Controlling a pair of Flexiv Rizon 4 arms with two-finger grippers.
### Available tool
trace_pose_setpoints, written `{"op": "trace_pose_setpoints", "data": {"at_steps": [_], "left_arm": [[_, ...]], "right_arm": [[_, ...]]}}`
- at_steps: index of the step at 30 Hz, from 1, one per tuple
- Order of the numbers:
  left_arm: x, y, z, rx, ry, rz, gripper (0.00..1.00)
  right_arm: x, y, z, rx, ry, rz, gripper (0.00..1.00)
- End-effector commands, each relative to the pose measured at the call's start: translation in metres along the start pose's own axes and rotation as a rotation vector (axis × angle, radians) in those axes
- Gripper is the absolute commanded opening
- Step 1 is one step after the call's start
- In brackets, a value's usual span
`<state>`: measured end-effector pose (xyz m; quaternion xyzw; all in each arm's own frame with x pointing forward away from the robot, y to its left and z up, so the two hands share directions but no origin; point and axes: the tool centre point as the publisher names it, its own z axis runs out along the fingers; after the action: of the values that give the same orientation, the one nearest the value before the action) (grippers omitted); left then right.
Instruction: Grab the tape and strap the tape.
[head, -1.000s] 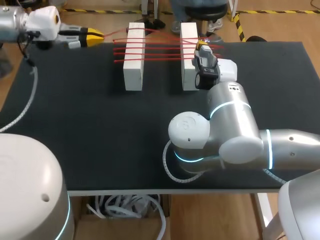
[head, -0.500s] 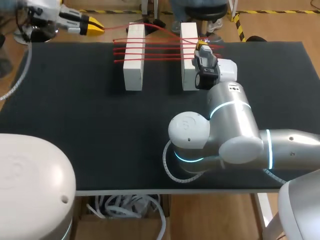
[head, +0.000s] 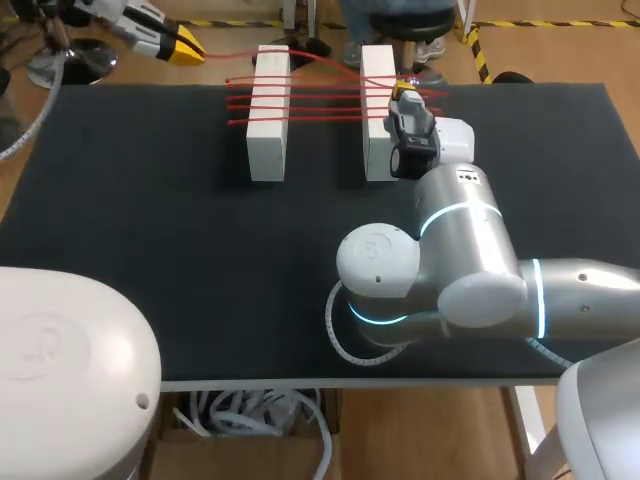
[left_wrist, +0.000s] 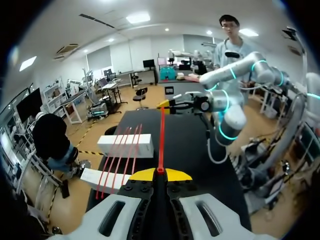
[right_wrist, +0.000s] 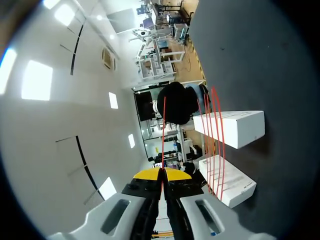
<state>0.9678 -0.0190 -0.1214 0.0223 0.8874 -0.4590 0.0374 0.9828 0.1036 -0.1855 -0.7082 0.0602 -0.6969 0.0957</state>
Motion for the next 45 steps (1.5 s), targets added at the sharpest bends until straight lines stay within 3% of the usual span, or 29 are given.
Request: {"op": "trace_pose_setpoints", "data": {"at_steps": [1, 2, 8, 45], "left_arm": [[0.000, -0.002, -0.002, -0.046, -0.001, -0.003, 0.00], [0.000, -0.002, -0.003, -0.086, 0.009, -0.006, 0.00], [-0.001, -0.004, -0.002, -0.139, 0.031, 0.002, 0.00], [0.000, -0.023, -0.001, -0.314, 0.041, 0.020, 0.00]], "right_arm": [[0.003, -0.001, 0.000, -0.003, -0.007, -0.003, 0.00], [0.003, -0.001, 0.000, -0.003, -0.007, -0.003, 0.00], [0.003, -0.001, 0.000, -0.003, -0.007, -0.003, 0.00], [0.003, -0.001, 0.000, -0.003, -0.007, -0.003, 0.00]]}}
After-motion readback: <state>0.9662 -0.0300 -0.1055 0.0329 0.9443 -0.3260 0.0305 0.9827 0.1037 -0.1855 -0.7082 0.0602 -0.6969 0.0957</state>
